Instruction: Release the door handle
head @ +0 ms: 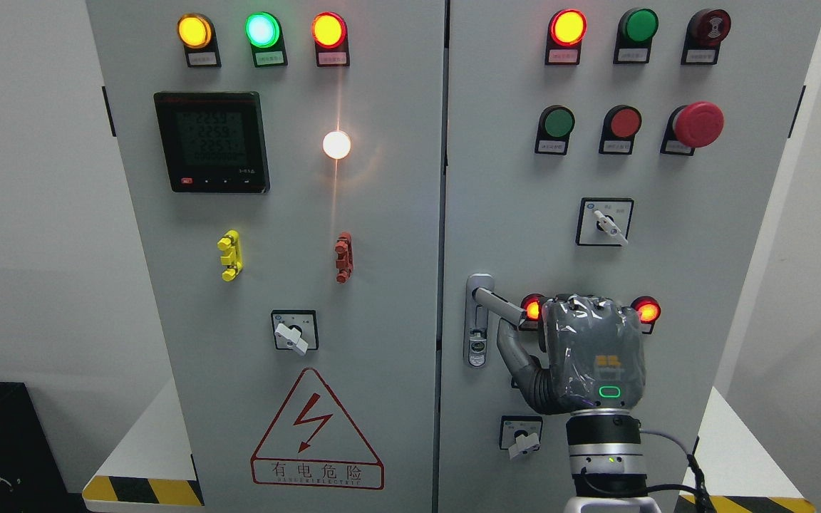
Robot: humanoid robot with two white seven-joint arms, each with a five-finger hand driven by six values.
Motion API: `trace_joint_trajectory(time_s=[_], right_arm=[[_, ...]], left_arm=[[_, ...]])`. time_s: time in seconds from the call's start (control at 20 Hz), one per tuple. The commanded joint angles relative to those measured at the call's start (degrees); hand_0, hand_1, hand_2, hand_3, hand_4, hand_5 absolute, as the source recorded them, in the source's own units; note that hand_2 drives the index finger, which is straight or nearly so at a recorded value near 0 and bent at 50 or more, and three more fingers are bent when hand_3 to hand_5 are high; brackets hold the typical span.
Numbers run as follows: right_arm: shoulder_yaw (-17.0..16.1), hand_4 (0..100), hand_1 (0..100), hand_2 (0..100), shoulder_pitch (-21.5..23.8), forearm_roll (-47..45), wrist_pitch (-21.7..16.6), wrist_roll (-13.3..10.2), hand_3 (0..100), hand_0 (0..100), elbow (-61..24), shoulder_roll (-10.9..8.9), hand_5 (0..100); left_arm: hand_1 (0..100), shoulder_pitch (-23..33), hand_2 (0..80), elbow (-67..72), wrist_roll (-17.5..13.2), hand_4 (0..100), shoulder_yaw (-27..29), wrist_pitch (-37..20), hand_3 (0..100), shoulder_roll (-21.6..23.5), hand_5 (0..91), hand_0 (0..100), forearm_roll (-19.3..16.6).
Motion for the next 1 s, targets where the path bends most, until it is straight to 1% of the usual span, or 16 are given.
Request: trace_joint_trajectory(time_s=[0.0, 0.95], right_arm=[[-0.09, 100, 32, 92, -0.02, -0.04, -0.03, 0.25, 100, 53, -0.17, 0.01, 97], [-0.18, 100, 31, 92, -0.28, -0.04, 0.05, 0.07, 100, 52, -0.17, 0.01, 97]], left_arm=[[56, 0.97, 0.0, 0.09, 0.01, 0, 0.00, -0.05, 0, 0.00, 0.0, 12, -0.05], [56, 0.97, 0.0, 0.00, 0.01, 0, 0.00, -0.05, 0, 0.00, 0.0, 12, 0.04]])
